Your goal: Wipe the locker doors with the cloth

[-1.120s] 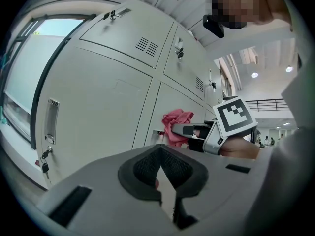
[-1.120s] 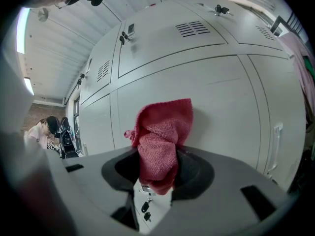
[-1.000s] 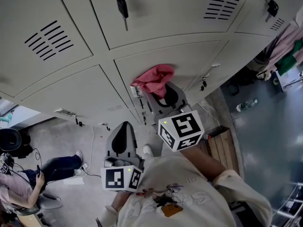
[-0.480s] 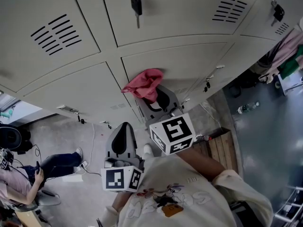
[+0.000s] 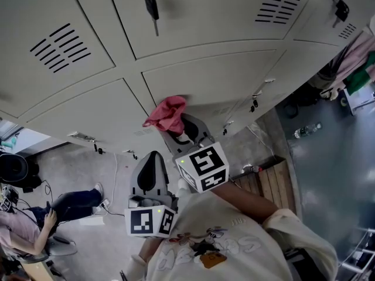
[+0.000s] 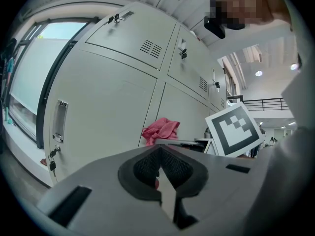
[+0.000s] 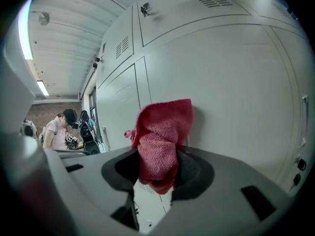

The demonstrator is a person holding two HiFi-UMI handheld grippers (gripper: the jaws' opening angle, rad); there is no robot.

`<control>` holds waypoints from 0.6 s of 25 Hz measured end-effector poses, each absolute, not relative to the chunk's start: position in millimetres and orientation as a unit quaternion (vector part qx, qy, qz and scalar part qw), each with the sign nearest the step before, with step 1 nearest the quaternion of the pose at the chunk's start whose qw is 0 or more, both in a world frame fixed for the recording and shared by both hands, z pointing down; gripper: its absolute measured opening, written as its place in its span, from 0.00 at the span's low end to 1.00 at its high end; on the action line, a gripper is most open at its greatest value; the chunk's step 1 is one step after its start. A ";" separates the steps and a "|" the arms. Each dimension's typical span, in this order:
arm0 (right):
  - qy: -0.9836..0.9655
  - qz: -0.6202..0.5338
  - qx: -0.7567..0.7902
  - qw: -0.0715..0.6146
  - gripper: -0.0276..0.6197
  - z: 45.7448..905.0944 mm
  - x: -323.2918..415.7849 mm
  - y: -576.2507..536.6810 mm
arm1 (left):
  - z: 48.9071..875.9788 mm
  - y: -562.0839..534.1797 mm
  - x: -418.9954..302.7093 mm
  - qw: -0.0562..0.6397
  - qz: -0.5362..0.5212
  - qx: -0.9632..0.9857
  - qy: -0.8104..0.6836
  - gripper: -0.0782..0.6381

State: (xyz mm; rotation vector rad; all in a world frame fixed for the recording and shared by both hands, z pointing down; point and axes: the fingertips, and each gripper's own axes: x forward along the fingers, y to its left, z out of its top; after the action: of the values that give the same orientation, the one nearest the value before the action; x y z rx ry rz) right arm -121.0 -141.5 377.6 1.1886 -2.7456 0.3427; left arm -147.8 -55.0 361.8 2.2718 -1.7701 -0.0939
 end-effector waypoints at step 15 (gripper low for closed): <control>-0.912 0.119 0.387 0.072 0.29 389.4 -114.2 -151.7 | 362.9 -59.4 -137.4 0.127 -0.025 0.780 -0.612 0.12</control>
State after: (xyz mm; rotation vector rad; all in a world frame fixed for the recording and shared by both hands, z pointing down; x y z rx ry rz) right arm -114.2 -151.7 389.4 1.1617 -2.7393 0.3577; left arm -137.4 -59.4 362.9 2.2712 -1.7804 -0.0735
